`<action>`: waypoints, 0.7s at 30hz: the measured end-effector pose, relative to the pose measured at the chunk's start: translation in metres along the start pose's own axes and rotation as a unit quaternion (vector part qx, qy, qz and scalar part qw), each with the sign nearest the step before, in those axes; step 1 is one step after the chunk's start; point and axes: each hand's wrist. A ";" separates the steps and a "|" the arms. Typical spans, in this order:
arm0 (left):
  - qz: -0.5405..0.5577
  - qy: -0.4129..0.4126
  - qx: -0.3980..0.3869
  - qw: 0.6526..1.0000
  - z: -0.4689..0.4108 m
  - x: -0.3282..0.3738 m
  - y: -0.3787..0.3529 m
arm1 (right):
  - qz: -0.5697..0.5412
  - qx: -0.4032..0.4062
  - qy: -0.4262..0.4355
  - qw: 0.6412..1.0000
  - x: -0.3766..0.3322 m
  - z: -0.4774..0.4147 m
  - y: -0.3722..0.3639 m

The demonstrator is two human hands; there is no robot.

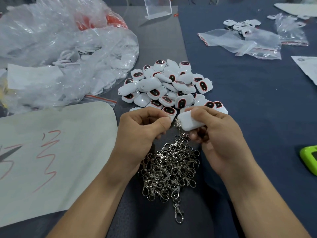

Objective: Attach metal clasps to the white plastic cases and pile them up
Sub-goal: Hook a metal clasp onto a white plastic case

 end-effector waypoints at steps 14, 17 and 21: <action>-0.048 0.032 -0.009 0.998 -0.001 -0.003 -0.002 | 0.017 -0.027 0.049 0.998 -0.005 -0.001 0.009; -0.050 0.019 -0.003 0.999 -0.003 -0.002 -0.001 | 0.020 -0.003 0.058 0.998 -0.005 -0.003 0.010; -0.033 0.003 -0.010 0.999 -0.003 -0.002 -0.001 | 0.039 0.005 0.049 0.998 -0.005 -0.003 0.009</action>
Point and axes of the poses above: each hand's wrist, its own z-axis away from the middle knuckle, its own y-axis out of the back of the hand, x = y × z, and after that the axes turned 14 degrees about -x, right-handed
